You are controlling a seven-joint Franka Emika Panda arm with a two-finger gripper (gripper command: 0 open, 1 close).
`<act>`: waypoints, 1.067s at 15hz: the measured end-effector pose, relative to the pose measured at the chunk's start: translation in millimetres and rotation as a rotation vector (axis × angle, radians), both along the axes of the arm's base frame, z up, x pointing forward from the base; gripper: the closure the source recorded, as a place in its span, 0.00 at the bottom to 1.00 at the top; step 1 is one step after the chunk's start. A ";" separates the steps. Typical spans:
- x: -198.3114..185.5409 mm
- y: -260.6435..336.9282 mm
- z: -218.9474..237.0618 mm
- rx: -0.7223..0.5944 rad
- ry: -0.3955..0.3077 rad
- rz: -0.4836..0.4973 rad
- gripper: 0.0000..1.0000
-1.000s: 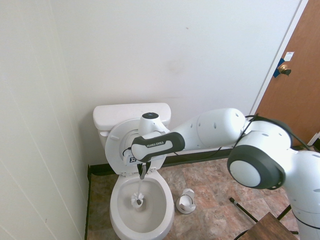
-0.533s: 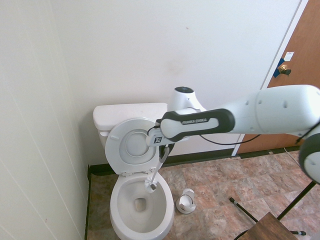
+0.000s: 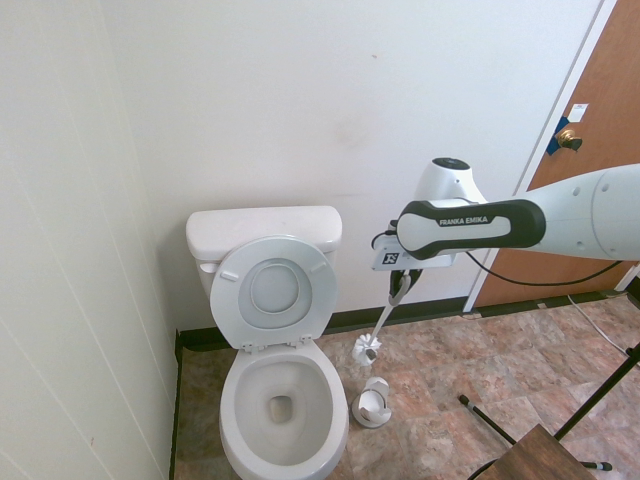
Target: Clean the toilet
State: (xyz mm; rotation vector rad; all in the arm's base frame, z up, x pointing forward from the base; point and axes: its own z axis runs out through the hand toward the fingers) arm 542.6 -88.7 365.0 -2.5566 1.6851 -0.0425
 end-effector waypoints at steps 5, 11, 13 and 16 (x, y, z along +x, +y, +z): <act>2.5 -40.7 -76.5 -0.015 0.073 -0.073 1.00; 18.0 -56.5 -145.8 0.032 0.137 -0.112 1.00; 27.9 -64.6 -169.9 0.043 0.153 -0.123 1.00; 41.9 -73.9 -212.7 0.057 0.182 -0.139 1.00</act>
